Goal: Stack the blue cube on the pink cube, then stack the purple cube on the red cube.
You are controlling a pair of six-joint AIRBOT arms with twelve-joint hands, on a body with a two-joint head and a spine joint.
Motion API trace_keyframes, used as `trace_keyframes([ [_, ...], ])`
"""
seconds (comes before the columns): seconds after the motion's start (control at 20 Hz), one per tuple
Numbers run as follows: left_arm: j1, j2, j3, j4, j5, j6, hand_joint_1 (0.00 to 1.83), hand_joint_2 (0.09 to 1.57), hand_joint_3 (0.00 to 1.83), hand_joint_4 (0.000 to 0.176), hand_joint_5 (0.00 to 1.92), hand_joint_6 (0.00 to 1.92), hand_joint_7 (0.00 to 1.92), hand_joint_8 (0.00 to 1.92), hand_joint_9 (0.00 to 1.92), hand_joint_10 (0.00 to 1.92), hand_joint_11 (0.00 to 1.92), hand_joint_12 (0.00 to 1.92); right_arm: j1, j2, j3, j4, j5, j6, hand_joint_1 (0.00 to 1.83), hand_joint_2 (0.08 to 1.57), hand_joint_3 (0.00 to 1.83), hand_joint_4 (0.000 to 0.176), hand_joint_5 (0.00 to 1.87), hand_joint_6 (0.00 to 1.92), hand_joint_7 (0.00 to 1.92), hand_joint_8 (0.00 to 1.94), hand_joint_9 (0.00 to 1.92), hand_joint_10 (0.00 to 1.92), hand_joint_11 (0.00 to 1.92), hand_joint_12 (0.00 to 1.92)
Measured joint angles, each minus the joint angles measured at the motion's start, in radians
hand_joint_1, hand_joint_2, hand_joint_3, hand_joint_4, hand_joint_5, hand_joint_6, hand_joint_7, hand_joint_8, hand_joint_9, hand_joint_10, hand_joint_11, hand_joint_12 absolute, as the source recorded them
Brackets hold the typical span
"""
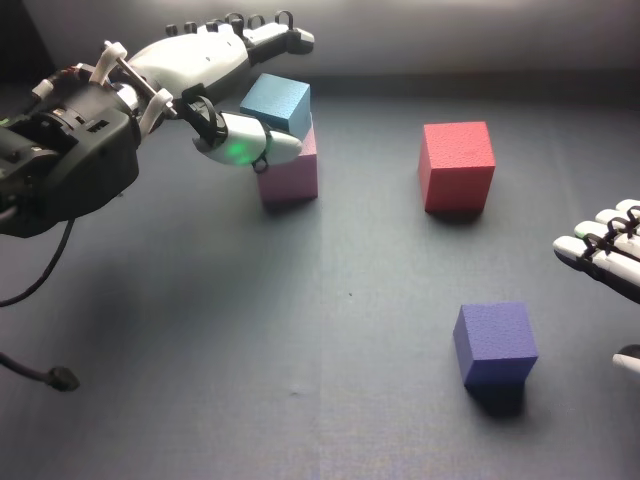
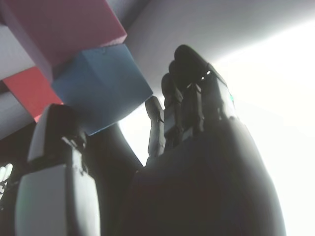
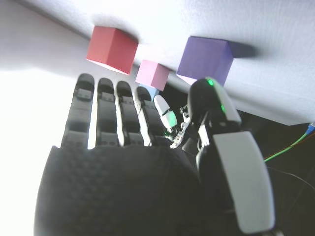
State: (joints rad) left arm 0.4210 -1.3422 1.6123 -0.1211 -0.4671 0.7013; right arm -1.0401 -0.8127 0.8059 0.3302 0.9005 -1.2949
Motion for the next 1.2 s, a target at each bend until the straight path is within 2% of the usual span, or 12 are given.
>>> trace_keyframes([
  [0.05, 0.006, 0.005, -0.009, 0.000, -0.009, -0.001, 0.57, 0.97, 0.00, 0.175, 0.00, 0.01, 0.00, 0.00, 0.00, 0.00, 0.00, 0.07, 0.000, 0.000, 0.000, 0.000, 0.000, 0.001, 0.48, 1.39, 0.00, 0.000, 0.00, 0.00, 0.00, 0.00, 0.00, 0.00, 0.00, 0.00],
  [0.1, 0.011, 0.013, -0.021, 0.000, -0.019, -0.001, 0.54, 0.93, 0.00, 0.176, 0.00, 0.00, 0.00, 0.00, 0.00, 0.00, 0.00, 0.01, 0.000, 0.000, 0.000, 0.001, 0.000, 0.003, 0.51, 1.39, 0.00, 0.000, 0.00, 0.00, 0.00, 0.00, 0.00, 0.00, 0.00, 0.00],
  [0.35, 0.063, 0.131, -0.162, 0.003, -0.176, 0.025, 0.51, 0.97, 0.00, 0.176, 0.00, 0.00, 0.00, 0.00, 0.00, 0.00, 0.00, 0.00, 0.000, 0.002, 0.000, -0.028, 0.003, 0.061, 0.45, 1.34, 0.00, 0.000, 0.00, 0.00, 0.00, 0.00, 0.00, 0.00, 0.00, 0.00],
  [0.45, 0.118, 0.200, -0.238, 0.004, -0.291, 0.027, 0.30, 1.03, 0.01, 0.176, 0.00, 0.00, 0.00, 0.00, 0.00, 0.00, 0.00, 0.00, 0.000, 0.010, 0.000, -0.079, 0.018, 0.129, 0.44, 1.28, 0.00, 0.000, 0.00, 0.00, 0.00, 0.00, 0.00, 0.00, 0.00, 0.00],
  [0.55, 0.198, 0.257, -0.303, -0.012, -0.411, 0.027, 0.29, 1.14, 0.02, 0.176, 0.00, 0.00, 0.00, 0.00, 0.00, 0.00, 0.00, 0.00, 0.000, 0.014, 0.000, -0.107, 0.038, 0.177, 0.47, 1.24, 0.00, 0.041, 0.00, 0.00, 0.00, 0.00, 0.00, 0.00, 0.00, 0.00],
  [0.7, 0.309, 0.315, -0.384, -0.034, -0.545, 0.028, 0.31, 1.24, 0.02, 0.176, 0.00, 0.00, 0.00, 0.00, 0.00, 0.00, 0.00, 0.00, 0.000, 0.011, 0.012, -0.146, 0.044, 0.229, 0.58, 1.20, 0.00, 0.019, 0.00, 0.00, 0.00, 0.00, 0.00, 0.00, 0.00, 0.00],
  [0.75, 0.337, 0.330, -0.408, -0.033, -0.586, 0.028, 0.39, 1.26, 0.01, 0.176, 0.00, 0.00, 0.00, 0.00, 0.00, 0.00, 0.00, 0.00, 0.000, 0.001, 0.026, -0.159, 0.050, 0.257, 0.61, 1.18, 0.00, 0.028, 0.00, 0.00, 0.00, 0.00, 0.00, 0.00, 0.00, 0.00],
  [0.85, 0.383, 0.348, -0.442, -0.021, -0.654, 0.027, 0.47, 1.28, 0.01, 0.176, 0.00, 0.00, 0.00, 0.00, 0.00, 0.00, 0.00, 0.00, 0.000, -0.022, 0.048, -0.158, 0.051, 0.278, 0.68, 1.15, 0.00, 0.009, 0.00, 0.00, 0.00, 0.00, 0.00, 0.00, 0.00, 0.00],
  [1.05, 0.452, 0.357, -0.468, -0.030, -0.712, 0.021, 0.58, 1.30, 0.01, 0.176, 0.00, 0.00, 0.00, 0.00, 0.00, 0.00, 0.00, 0.00, 0.021, -0.073, 0.087, -0.157, 0.035, 0.292, 0.70, 1.13, 0.00, 0.000, 0.00, 0.00, 0.00, 0.00, 0.00, 0.00, 0.06, 0.03],
  [1.1, 0.467, 0.360, -0.476, -0.046, -0.723, 0.012, 0.60, 1.30, 0.01, 0.176, 0.00, 0.00, 0.00, 0.00, 0.00, 0.00, 0.00, 0.00, 0.040, -0.092, 0.100, -0.159, 0.018, 0.293, 0.69, 1.12, 0.00, 0.010, 0.00, 0.00, 0.00, 0.00, 0.04, 0.02, 0.01, 0.90],
  [1.15, 0.473, 0.361, -0.477, -0.046, -0.731, 0.006, 0.59, 1.31, 0.01, 0.176, 0.00, 0.00, 0.00, 0.00, 0.00, 0.00, 0.00, 0.00, 0.048, -0.105, 0.110, -0.163, 0.012, 0.296, 0.75, 1.11, 0.00, 0.024, 0.00, 0.00, 0.00, 0.00, 0.07, 0.04, 0.00, 1.41],
  [1.2, 0.476, 0.361, -0.477, -0.048, -0.738, 0.004, 0.57, 1.31, 0.01, 0.176, 0.00, 0.00, 0.00, 0.00, 0.00, 0.00, 0.00, 0.00, 0.053, -0.113, 0.116, -0.163, -0.001, 0.297, 0.75, 1.10, 0.00, 0.049, 0.00, 0.00, 0.00, 0.00, 0.05, 0.06, 0.00, 1.71],
])
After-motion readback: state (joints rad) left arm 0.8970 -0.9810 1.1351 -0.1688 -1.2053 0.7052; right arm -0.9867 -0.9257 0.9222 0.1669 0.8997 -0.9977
